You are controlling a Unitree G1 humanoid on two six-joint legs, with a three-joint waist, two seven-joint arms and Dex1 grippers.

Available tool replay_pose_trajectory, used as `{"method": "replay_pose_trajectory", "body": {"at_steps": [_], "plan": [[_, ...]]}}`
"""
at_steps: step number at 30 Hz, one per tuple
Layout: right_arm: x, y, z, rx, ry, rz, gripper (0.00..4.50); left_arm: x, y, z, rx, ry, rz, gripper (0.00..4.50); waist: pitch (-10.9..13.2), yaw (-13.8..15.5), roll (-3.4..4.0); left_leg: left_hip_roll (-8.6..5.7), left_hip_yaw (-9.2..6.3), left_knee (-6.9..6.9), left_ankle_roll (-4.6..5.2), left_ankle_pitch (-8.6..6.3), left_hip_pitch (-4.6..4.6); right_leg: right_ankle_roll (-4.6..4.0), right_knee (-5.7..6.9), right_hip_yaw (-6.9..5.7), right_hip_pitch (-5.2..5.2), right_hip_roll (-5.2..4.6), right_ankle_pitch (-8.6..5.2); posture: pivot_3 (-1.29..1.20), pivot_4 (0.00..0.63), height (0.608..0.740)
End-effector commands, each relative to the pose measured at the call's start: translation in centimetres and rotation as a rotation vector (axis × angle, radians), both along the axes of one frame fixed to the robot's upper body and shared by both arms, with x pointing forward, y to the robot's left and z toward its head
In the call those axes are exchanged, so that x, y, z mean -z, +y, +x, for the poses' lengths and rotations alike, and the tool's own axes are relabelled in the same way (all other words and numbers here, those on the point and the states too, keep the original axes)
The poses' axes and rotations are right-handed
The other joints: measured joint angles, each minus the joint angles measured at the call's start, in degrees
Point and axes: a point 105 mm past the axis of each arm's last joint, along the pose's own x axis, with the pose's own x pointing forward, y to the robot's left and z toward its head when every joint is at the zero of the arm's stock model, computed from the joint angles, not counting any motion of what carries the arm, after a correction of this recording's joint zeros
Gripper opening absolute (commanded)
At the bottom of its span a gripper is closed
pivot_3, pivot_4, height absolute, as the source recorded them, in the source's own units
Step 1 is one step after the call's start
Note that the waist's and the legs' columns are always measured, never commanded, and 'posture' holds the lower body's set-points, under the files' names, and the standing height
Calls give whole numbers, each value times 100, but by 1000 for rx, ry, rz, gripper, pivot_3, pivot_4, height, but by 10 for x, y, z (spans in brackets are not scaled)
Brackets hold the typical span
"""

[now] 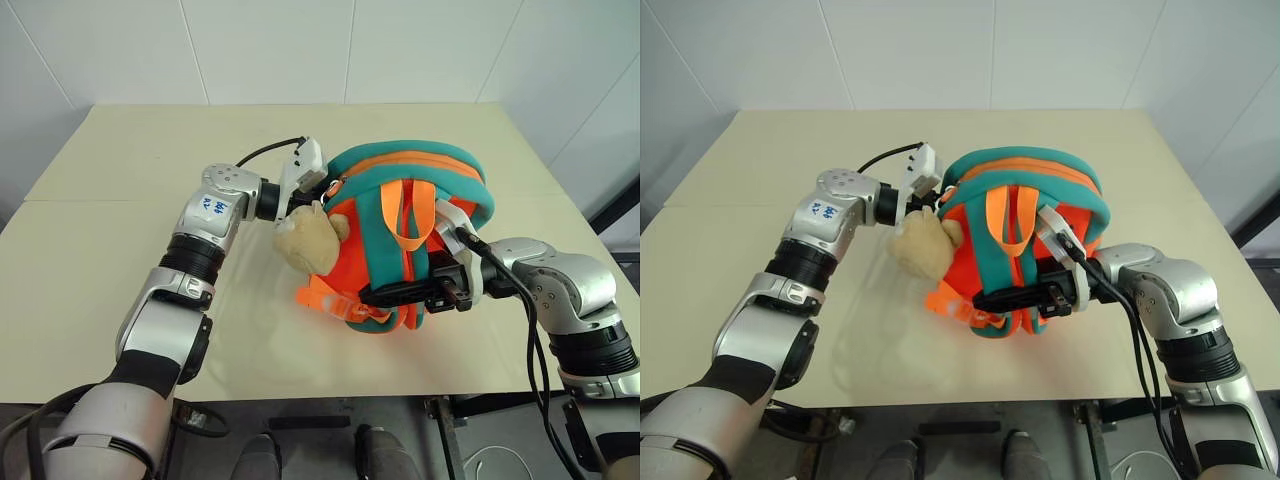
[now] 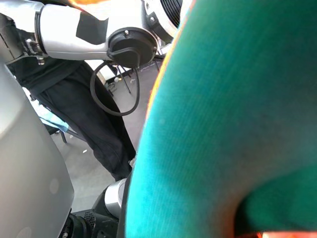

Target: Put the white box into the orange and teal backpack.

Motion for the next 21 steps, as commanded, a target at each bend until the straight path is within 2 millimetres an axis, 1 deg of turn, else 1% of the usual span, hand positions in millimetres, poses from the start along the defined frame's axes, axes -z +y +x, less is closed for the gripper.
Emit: {"method": "replay_pose_trajectory", "body": {"at_steps": [1,3,4,5,7,9,12,14,17,21], "plan": [[-3,1,-4,-21,-17,12,0,-16,29,-4,-24,-60,-15,4030,1,-20,1,0,0,-1,0,0,1,-1,2,1,-1,1,0,0,150,740],[-3,1,-3,-15,-17,12,0,-17,44,-7,-38,-70,-7,4030,1,-19,2,1,0,-2,0,0,3,-2,7,1,-2,2,-1,0,150,740],[-3,1,-2,-13,-17,11,0,-17,57,-9,-48,-74,0,4030,1,-17,2,1,0,-3,0,0,5,-3,7,1,-1,2,-2,0,150,740],[-3,0,-1,-10,-17,12,0,-18,74,-12,-72,-78,10,4030,1,-24,2,1,0,-3,0,0,6,-3,8,2,-1,2,-2,0,150,740],[-2,0,0,-3,-16,10,0,-17,102,-21,-100,-68,32,4030,1,-56,4,1,1,-4,0,0,7,-5,8,3,-1,2,-3,0,150,740],[-2,-1,1,0,-15,8,0,-16,114,-31,-97,-61,34,4030,2,-44,4,2,0,-9,0,0,6,-8,10,3,-4,2,-4,0,150,740],[-1,-1,2,3,-15,7,0,-17,117,-43,-84,-56,20,4030,2,54,3,2,-1,-6,-1,-1,3,-10,12,2,-2,2,-7,0,150,740],[-1,-1,4,9,-15,8,0,-15,113,-58,-42,-57,0,4030,2,66,3,1,-1,-2,-1,-1,3,-9,7,2,5,1,-7,0,150,740],[1,0,7,13,-15,7,0,-15,98,-73,1,-59,-50,4030,2,38,3,2,-1,-2,-2,-2,4,-10,8,4,6,2,-6,0,150,740],[2,1,9,13,-15,8,0,-18,80,-80,25,-60,-104,4030,2,16,3,3,-4,-1,-2,-1,10,-11,19,4,5,4,-8,0,150,740]]}}
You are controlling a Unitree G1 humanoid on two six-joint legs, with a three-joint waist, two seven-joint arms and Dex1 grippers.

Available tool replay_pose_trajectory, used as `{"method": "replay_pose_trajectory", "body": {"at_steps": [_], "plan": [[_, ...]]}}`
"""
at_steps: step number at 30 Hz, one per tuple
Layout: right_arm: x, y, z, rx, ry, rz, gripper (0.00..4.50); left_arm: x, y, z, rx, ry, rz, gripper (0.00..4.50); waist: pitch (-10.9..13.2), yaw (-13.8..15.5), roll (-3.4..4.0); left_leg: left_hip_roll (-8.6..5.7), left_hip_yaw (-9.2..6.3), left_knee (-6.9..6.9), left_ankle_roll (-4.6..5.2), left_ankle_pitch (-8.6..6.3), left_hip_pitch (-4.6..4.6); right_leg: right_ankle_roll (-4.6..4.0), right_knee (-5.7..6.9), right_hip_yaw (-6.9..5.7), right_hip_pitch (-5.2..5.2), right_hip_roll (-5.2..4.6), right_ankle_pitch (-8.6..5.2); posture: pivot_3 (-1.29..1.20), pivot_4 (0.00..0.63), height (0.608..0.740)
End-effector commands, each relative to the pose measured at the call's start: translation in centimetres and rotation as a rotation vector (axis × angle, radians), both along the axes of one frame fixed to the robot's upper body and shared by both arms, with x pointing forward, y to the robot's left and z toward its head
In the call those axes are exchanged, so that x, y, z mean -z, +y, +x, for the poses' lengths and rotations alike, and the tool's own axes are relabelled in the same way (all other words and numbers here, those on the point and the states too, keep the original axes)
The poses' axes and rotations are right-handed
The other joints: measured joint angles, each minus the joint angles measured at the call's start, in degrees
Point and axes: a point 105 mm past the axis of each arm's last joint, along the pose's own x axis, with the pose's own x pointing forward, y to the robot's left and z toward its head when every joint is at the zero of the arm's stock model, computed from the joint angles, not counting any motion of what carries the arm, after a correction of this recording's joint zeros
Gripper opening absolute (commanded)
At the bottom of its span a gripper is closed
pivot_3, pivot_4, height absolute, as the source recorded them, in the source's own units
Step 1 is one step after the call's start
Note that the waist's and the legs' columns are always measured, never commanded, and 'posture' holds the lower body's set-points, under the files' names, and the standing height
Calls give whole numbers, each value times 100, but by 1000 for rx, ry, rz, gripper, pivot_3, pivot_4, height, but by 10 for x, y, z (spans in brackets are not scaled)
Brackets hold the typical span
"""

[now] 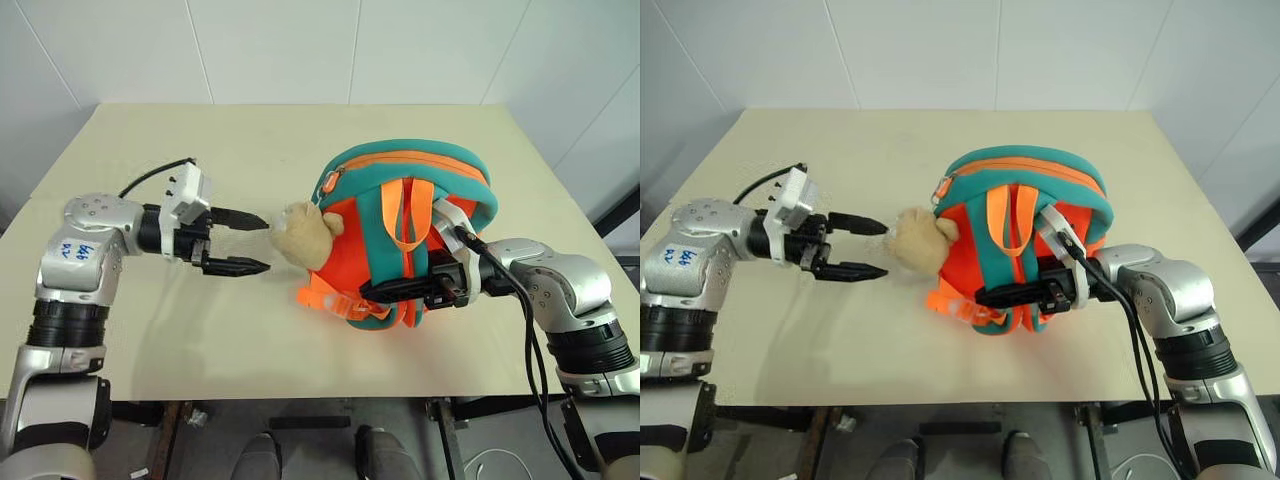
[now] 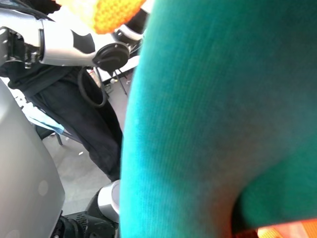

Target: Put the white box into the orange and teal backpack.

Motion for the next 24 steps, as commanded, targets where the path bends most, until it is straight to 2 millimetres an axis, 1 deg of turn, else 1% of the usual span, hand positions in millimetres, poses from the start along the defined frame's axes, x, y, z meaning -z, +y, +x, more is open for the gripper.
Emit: {"method": "replay_pose_trajectory", "body": {"at_steps": [1,6,10,12,13,14,16,19,20,22,24], "plan": [[-2,3,-1,-23,-13,3,0,-15,-12,-7,23,-47,-62,4030,0,-18,0,0,0,0,0,0,4,0,0,1,2,0,0,0,150,740],[-2,4,-1,-23,-11,7,0,-19,-27,-1,21,-71,-113,4030,0,-17,0,0,1,1,1,2,10,-3,10,3,1,1,-1,0,150,740],[0,4,-4,-14,-8,9,0,-20,-39,4,26,-58,-156,4030,0,-5,0,0,1,5,0,2,9,-1,8,3,3,1,0,0,150,740],[0,3,-4,-6,-7,10,0,-29,-43,3,35,-8,-243,3634,0,-6,0,0,1,4,0,2,8,-1,7,3,3,1,0,0,150,740],[0,3,-4,-3,-7,10,0,-32,-44,2,40,12,-268,3484,0,-5,0,0,1,4,0,2,8,-1,8,3,3,1,0,0,150,740],[0,3,-4,-1,-7,10,0,-33,-42,3,38,4,-265,3197,0,-6,0,0,1,4,0,2,7,-1,7,3,2,1,0,0,150,740],[0,2,-4,8,-9,9,0,-34,-34,5,18,-26,-237,2589,0,-15,0,0,1,4,0,2,7,0,6,4,2,1,0,0,150,740],[1,1,-4,21,-9,10,0,-37,-13,14,-45,-56,-170,1739,0,-26,0,0,1,1,0,2,9,-1,8,4,-1,3,0,0,150,740],[2,1,-4,23,-9,10,0,-36,-5,17,-65,-59,-135,1531,0,-23,0,0,1,1,0,2,8,-2,9,4,-2,3,-1,0,150,740],[3,1,-5,27,-11,9,0,-36,6,23,-106,-72,-94,1531,0,-17,0,0,1,2,0,2,8,-2,5,4,-2,2,-1,0,150,740],[3,-1,-5,40,-15,10,0,-29,31,34,-185,-65,-8,1531,0,-14,0,0,1,2,0,2,8,-2,1,4,1,2,-1,0,150,740]]}}
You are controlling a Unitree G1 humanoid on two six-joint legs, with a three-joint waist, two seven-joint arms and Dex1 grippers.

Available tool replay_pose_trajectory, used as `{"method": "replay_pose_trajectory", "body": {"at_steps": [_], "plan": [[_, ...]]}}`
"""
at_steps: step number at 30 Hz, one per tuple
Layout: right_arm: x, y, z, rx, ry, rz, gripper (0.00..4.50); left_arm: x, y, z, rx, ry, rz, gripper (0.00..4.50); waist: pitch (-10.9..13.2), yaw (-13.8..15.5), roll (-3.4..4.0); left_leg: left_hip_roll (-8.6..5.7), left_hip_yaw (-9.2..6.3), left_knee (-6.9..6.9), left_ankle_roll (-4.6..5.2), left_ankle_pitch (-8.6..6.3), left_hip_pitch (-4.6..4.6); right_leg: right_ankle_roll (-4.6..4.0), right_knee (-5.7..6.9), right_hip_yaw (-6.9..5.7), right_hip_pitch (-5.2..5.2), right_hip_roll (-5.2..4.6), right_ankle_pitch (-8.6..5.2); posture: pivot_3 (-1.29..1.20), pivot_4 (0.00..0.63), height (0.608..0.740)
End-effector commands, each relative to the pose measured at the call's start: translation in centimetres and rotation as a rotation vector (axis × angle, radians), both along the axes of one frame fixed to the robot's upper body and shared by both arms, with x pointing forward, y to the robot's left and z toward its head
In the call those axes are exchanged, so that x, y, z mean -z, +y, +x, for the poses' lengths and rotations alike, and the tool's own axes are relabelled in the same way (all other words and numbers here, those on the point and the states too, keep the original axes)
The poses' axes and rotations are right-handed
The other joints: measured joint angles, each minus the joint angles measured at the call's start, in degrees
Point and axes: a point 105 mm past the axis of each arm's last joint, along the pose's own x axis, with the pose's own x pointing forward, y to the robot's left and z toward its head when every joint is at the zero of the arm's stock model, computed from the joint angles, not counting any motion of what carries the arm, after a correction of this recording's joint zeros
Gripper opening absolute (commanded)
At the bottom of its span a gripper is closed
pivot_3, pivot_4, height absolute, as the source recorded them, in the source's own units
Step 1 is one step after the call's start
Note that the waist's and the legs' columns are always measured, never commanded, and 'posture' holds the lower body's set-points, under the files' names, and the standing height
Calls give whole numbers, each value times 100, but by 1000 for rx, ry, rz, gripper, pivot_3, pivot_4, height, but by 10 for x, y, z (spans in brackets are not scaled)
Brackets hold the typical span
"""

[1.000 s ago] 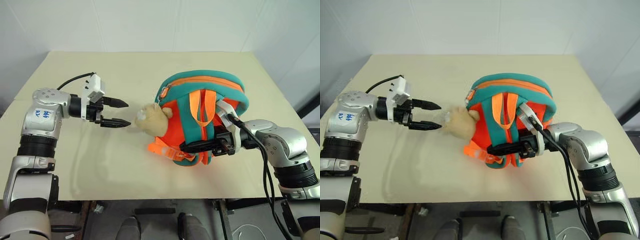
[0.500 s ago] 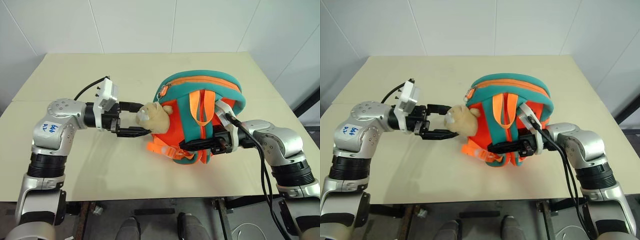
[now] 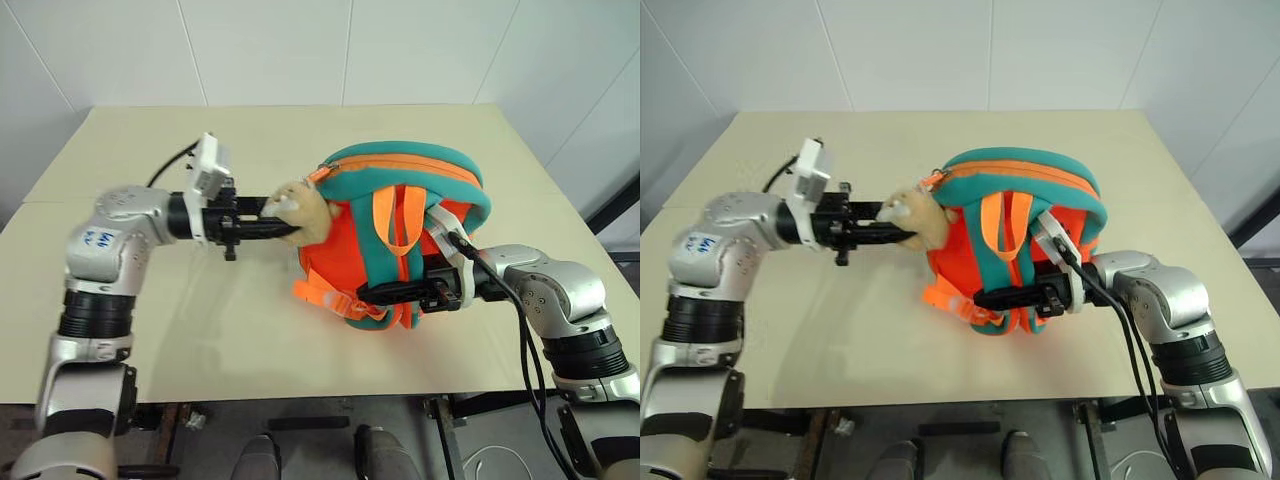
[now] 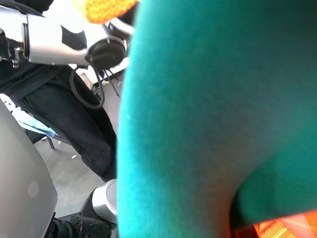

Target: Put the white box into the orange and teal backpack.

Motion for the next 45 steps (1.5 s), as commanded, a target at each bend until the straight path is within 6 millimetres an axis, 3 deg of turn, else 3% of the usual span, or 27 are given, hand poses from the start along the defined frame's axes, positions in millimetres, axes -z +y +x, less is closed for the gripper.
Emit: {"method": "replay_pose_trajectory", "body": {"at_steps": [1,4,7,11,13,20,26,28,32,36,40,45], "plan": [[-7,-2,-6,0,-32,16,0,0,36,15,-121,-29,109,1531,0,-5,0,0,0,-1,0,0,0,0,-1,0,0,0,0,0,150,740],[-7,-3,-7,18,-35,23,0,22,51,33,-202,-15,176,1531,-1,8,1,0,0,-6,0,0,1,-4,0,-1,-2,0,-2,0,150,740],[-6,-3,-7,30,-36,28,0,40,53,45,-231,2,183,1531,0,16,0,0,0,-4,0,0,0,-3,-1,-1,0,0,-2,0,150,740],[-4,-3,-12,50,-32,39,0,100,29,58,-209,106,207,1531,-1,40,-2,0,0,-2,0,-1,-5,0,-1,-2,0,0,0,0,150,740],[-4,-3,-13,58,-28,43,0,118,17,60,-188,133,226,1531,-1,49,-3,0,0,-1,1,-1,-3,1,-4,-1,4,0,1,0,150,740],[-2,1,-15,95,-23,68,0,144,-30,59,-91,149,208,1531,-6,130,2,-1,0,4,1,-1,3,6,-2,-2,13,0,4,0,150,740],[-3,-1,-3,193,-149,89,0,131,-18,54,-98,130,166,1531,-7,218,1,-2,0,8,0,0,-1,9,-30,-2,22,-1,12,0,150,740],[-9,-4,-2,219,-186,119,652,122,-7,48,-110,111,155,1952,-7,181,1,-1,0,2,0,-1,-1,9,-24,-2,18,-1,13,0,150,740],[-23,-28,2,336,-273,132,1906,93,24,12,-123,63,109,3094,-6,14,2,3,2,-14,-4,-7,-3,6,-9,0,6,0,8,0,150,740],[-22,-48,3,403,-341,61,3282,89,39,-16,-159,83,136,4384,-5,12,3,5,2,-15,-4,-12,-2,1,-4,-1,1,0,-15,0,150,740],[-21,-73,0,429,-370,-34,4450,84,53,-35,-224,98,139,4500,-4,25,3,3,2,-9,-5,-13,1,-18,-7,-1,6,-3,-25,0,150,740],[-8,-104,-5,480,-360,-129,4450,85,55,-43,-253,96,135,4500,-5,13,1,4,6,-1,-2,-11,5,-93,-35,-1,20,-4,-53,0,150,740]]}}
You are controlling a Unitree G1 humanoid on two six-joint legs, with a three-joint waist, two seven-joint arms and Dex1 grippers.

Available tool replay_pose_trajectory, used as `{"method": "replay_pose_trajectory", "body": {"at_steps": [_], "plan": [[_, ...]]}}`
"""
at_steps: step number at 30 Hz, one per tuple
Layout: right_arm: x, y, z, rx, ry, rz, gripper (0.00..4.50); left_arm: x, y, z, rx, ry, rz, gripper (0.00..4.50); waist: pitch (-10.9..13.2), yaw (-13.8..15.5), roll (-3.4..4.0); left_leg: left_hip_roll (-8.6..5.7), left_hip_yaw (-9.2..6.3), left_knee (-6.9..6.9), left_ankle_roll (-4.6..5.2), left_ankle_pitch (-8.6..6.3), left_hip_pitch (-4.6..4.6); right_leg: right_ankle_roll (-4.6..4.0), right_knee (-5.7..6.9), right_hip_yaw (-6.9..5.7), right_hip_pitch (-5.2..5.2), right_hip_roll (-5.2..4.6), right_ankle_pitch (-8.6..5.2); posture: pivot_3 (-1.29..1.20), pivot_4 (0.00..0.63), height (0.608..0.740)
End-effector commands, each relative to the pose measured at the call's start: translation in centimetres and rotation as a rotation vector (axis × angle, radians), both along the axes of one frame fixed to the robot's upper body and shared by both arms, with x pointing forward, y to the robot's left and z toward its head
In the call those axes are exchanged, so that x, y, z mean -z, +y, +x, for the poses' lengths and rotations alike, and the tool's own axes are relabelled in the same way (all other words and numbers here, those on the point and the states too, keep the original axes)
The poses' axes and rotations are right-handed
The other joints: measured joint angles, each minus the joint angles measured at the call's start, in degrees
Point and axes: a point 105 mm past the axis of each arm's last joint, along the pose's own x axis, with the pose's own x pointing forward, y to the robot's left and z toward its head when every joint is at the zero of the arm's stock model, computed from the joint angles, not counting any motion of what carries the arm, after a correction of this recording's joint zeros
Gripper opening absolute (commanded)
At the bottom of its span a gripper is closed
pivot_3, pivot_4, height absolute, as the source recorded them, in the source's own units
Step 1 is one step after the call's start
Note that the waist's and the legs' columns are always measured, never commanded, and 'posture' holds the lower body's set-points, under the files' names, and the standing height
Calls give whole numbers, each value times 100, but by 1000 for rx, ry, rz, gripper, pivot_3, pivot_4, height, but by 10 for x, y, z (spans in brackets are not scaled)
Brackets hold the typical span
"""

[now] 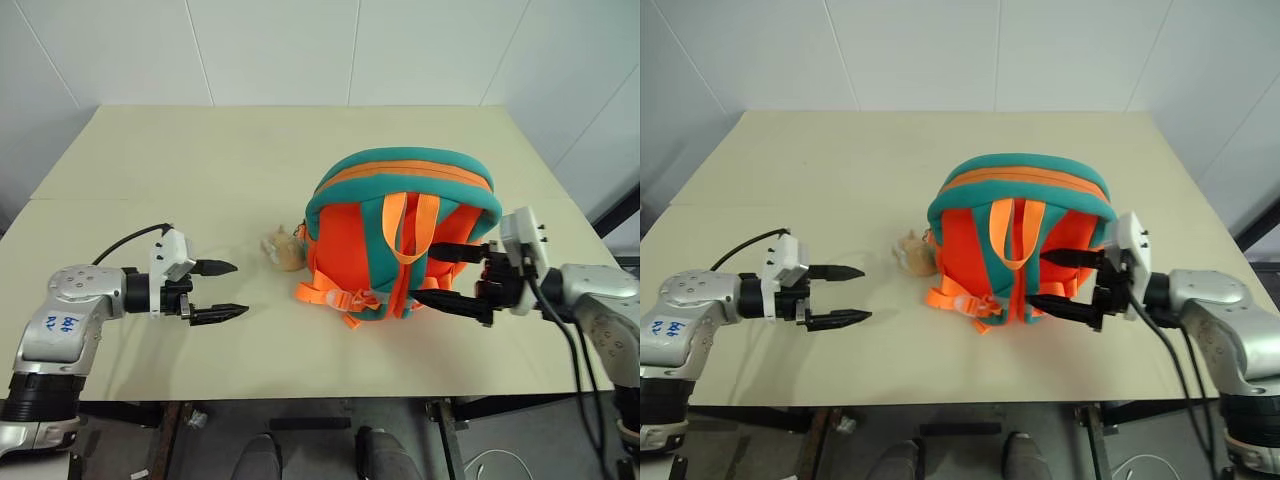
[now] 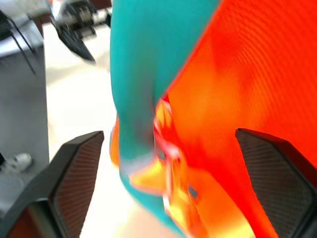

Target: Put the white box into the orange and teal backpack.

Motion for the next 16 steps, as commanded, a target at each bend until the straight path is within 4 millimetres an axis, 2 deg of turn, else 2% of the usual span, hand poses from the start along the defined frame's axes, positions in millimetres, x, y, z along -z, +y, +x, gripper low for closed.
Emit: {"method": "replay_pose_trajectory", "body": {"at_steps": [1,4,8,16], "plan": [[2,-24,-3,57,-24,-52,4450,-10,0,-6,-5,-49,2,4500,0,-7,0,0,2,1,1,1,0,-1,-1,0,0,-1,2,0,150,740],[12,-46,4,160,-31,-71,4450,-10,-4,-9,-1,-56,-13,4500,0,-10,0,0,4,1,1,1,0,-2,-1,1,-1,-1,2,0,150,740],[18,-56,10,217,-25,-62,4450,-6,-7,-13,-18,-54,-42,4500,0,-27,1,0,8,1,2,2,3,-2,3,6,-6,0,3,0,150,740],[13,-47,19,207,-72,-58,4450,-6,0,-6,-53,-27,-67,4500,1,-16,-1,0,10,5,2,3,3,-2,4,10,-6,2,5,0,150,740]]}}
